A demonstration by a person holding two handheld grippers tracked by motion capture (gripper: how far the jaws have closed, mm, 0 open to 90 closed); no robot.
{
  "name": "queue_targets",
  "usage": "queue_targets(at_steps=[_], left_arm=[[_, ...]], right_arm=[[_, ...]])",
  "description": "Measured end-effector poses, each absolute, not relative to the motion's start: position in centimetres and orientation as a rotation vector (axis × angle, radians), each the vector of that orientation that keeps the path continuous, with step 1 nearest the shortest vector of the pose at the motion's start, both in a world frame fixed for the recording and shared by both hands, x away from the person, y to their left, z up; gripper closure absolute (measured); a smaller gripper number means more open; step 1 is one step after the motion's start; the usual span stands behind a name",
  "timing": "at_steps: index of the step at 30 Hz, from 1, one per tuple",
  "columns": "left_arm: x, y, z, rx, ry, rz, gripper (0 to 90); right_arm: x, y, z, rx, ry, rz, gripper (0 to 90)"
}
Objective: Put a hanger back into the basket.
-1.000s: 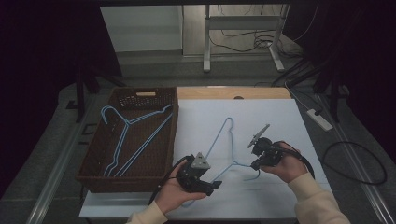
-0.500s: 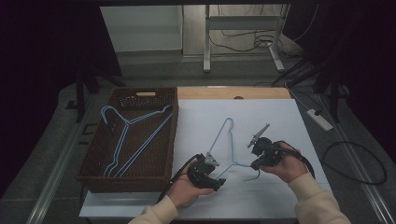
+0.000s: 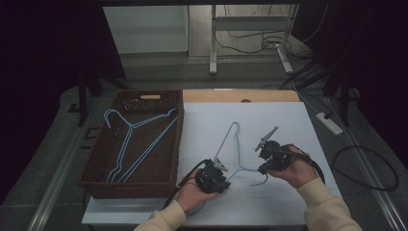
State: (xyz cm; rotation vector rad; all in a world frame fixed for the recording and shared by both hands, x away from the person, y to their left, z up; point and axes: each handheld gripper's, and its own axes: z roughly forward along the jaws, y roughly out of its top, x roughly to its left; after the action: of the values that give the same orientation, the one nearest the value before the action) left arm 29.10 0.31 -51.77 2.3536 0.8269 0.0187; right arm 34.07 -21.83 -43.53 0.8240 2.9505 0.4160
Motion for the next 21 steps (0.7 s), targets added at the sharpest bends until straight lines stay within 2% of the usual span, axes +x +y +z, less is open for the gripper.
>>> queue_targets(at_steps=[3, 13, 15, 18, 21], left_arm=[[29.1, 0.3, -51.7, 2.347, 0.821, -0.004, 82.2], [29.2, 0.9, -51.5, 2.311, 0.896, 0.000, 85.9], [29.2, 1.1, -51.4, 2.304, 0.903, 0.009, 86.0], [29.0, 1.3, -51.2, 2.279, 0.914, 0.019, 86.0], [28.8, 1.5, -50.8, 2.252, 0.920, 0.035, 86.0]], right_arm=[[34.0, -21.8, -43.3, 0.821, 2.948, 0.424, 86.7], [33.9, -22.3, -43.2, 0.841, 2.941, 0.568, 84.7], [33.9, -22.6, -43.0, 0.844, 2.914, 0.662, 77.2], [34.1, -23.9, -42.2, 0.896, 2.779, 0.948, 59.4], [34.2, -26.0, -42.1, 0.993, 2.596, 1.223, 52.9]])
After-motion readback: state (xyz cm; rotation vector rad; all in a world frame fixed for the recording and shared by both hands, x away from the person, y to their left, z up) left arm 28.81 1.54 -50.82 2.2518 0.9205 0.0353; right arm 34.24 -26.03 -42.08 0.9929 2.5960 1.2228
